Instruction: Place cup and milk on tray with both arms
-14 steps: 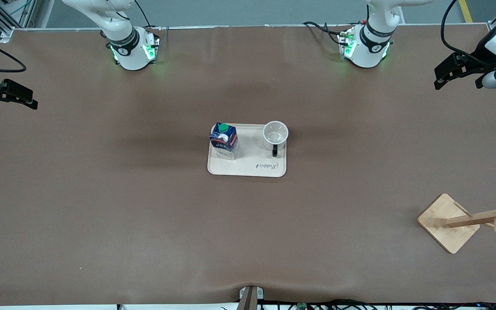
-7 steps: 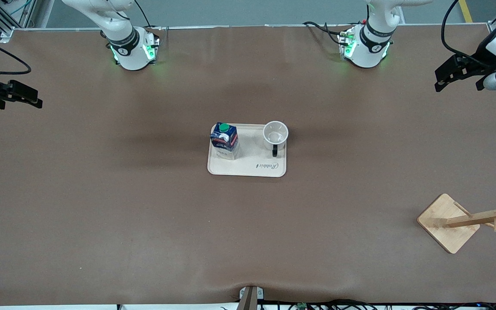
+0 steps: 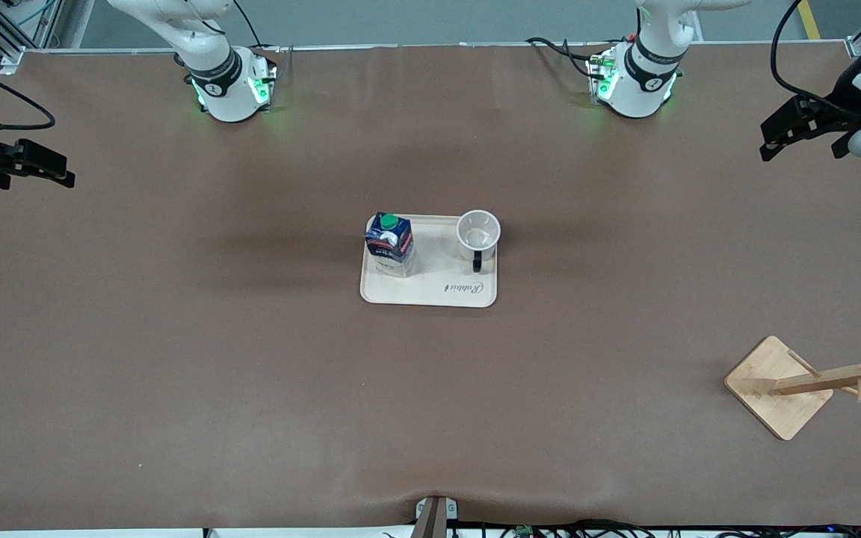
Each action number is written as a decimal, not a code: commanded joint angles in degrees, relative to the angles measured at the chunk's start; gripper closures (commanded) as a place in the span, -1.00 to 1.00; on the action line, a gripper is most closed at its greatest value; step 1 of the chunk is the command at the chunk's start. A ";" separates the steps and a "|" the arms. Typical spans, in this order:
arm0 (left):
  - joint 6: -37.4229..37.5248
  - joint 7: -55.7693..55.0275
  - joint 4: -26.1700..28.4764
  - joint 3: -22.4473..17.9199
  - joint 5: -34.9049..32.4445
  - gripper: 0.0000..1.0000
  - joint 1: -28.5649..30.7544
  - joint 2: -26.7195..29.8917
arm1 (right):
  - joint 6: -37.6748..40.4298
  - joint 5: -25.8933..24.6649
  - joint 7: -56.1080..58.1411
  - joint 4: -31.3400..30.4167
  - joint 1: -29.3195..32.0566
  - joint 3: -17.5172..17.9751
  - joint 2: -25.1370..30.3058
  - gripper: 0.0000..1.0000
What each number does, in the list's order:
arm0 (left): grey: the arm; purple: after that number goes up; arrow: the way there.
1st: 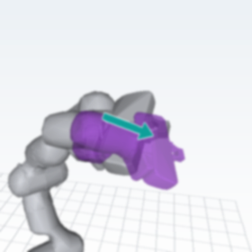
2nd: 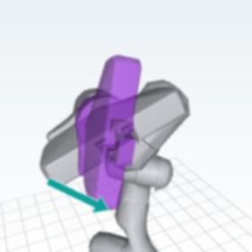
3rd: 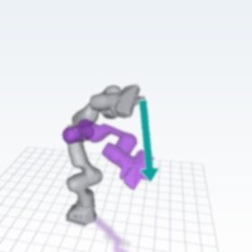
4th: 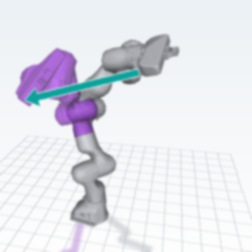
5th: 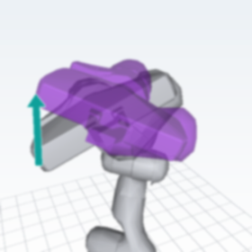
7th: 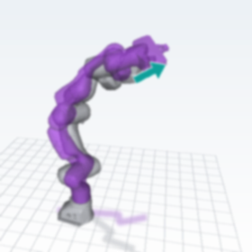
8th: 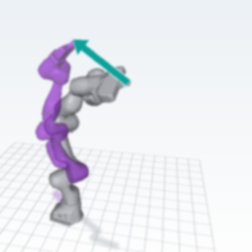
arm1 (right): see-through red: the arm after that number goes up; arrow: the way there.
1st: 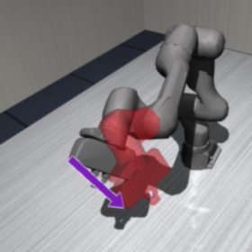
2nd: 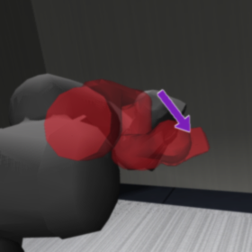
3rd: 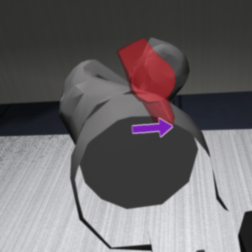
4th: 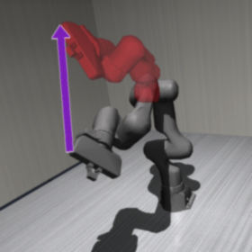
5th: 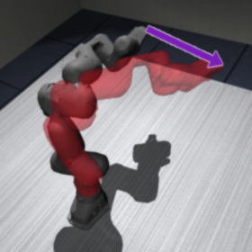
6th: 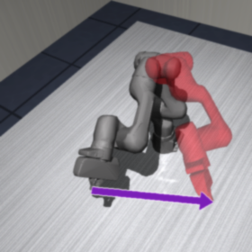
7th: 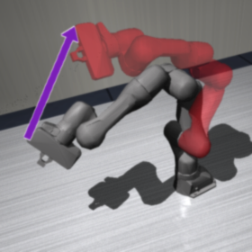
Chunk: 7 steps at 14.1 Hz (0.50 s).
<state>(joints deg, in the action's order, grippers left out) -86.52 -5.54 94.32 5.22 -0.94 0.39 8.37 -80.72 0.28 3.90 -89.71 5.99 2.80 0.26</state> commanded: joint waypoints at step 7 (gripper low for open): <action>0.92 0.88 -2.48 0.05 0.15 -1.00 0.14 -1.52 | 1.79 -0.20 -1.09 -0.65 -0.28 -0.17 1.32 -1.00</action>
<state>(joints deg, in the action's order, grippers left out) -86.51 -5.54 93.48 5.22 -0.94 0.31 7.58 -79.44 0.29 3.83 -89.70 5.99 2.78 0.36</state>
